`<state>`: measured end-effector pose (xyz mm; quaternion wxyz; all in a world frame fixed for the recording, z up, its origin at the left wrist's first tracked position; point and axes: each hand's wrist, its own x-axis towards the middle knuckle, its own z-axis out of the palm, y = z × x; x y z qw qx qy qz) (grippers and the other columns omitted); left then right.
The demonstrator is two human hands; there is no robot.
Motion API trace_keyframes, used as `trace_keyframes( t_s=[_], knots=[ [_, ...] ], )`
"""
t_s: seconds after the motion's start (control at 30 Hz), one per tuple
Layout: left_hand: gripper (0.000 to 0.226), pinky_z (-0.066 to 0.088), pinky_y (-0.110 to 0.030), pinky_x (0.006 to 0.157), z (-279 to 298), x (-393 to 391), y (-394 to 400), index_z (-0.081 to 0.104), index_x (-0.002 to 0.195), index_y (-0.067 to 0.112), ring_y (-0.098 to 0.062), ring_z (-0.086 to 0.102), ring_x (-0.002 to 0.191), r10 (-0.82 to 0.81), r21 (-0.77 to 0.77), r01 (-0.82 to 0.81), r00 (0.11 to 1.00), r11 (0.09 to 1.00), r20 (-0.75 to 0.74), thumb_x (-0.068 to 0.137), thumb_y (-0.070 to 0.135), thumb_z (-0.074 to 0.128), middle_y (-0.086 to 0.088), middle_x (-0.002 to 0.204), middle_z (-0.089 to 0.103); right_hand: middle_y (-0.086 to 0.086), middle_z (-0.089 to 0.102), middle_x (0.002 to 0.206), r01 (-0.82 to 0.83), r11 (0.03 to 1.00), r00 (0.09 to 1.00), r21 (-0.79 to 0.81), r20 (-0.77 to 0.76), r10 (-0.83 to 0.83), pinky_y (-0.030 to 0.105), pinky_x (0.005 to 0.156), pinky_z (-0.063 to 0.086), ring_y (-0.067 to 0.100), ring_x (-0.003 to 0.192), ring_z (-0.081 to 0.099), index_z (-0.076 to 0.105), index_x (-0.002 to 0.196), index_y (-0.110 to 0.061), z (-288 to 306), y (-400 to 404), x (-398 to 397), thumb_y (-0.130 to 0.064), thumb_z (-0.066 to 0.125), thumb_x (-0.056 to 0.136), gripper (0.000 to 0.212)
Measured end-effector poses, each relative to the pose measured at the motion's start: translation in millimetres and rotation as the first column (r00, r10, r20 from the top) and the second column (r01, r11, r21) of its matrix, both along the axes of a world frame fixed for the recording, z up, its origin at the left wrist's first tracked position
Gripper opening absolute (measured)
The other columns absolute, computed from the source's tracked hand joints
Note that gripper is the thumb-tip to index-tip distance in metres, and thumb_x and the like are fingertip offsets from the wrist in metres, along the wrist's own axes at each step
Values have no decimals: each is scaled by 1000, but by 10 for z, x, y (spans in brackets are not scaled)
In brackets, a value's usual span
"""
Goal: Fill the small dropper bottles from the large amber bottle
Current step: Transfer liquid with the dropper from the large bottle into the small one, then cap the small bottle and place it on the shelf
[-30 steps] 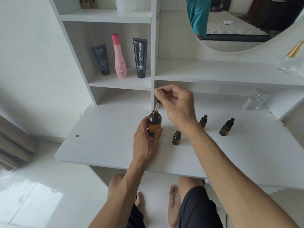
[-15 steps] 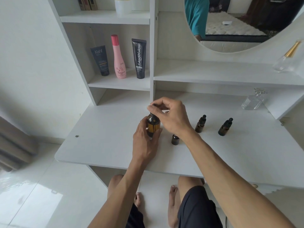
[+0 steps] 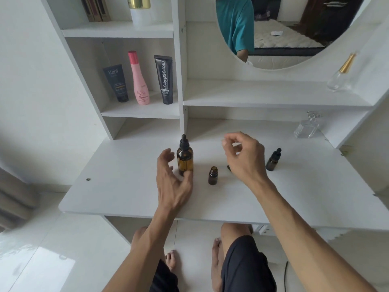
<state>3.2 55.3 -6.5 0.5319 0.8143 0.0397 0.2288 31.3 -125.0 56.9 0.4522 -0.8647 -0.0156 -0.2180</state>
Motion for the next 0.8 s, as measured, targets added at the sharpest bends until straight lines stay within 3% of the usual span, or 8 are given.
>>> trace_keyframes(
  t_s=[0.1, 0.23, 0.37, 0.57, 0.8],
  knots=[
    [63, 47, -30, 88, 12, -54, -34, 41, 131, 9, -15, 51, 107, 91, 26, -94, 990, 995, 104, 73, 22, 62, -4, 117, 49, 0, 74, 105, 14, 989, 996, -149, -85, -27, 29, 82, 53, 17, 75, 66, 74, 111, -15, -182, -191, -71, -18, 69, 91, 21],
    [46, 39, -16, 78, -4, -159, -119, 48, 117, 11, -15, 53, 93, 53, 166, -88, 978, 982, 204, 76, 26, 64, -1, 105, 51, 5, 74, 114, -10, 970, 987, -244, -156, -29, 39, 89, 56, 26, 99, 70, 73, 117, -14, -338, -217, -175, -17, 71, 89, 28],
    [48, 40, -14, 75, -9, -230, -295, 51, 122, 22, -7, 55, 91, -103, 267, 83, 993, 960, 59, 82, 43, 69, 5, 105, 56, 4, 72, 120, -7, 936, 984, -351, -168, -55, 42, 82, 56, 34, 103, 68, 71, 119, -15, -417, -150, -219, -22, 71, 90, 29],
    [59, 41, -23, 83, -59, -164, -455, 48, 135, 18, -12, 56, 106, -177, 359, 200, 979, 911, -98, 86, 41, 71, 2, 119, 61, 4, 68, 122, 17, 910, 975, -415, -194, -106, 40, 80, 54, 36, 104, 66, 67, 123, -19, -447, -103, -199, -28, 67, 93, 31],
    [38, 49, -39, 84, -89, -23, -510, 53, 117, 18, -20, 57, 105, -182, 384, 229, 971, 894, -155, 88, 39, 66, 2, 105, 65, 5, 73, 112, 44, 925, 961, -377, -238, -143, 38, 74, 52, 35, 100, 67, 65, 117, -22, -464, -74, -167, -30, 67, 93, 25]
  ],
)
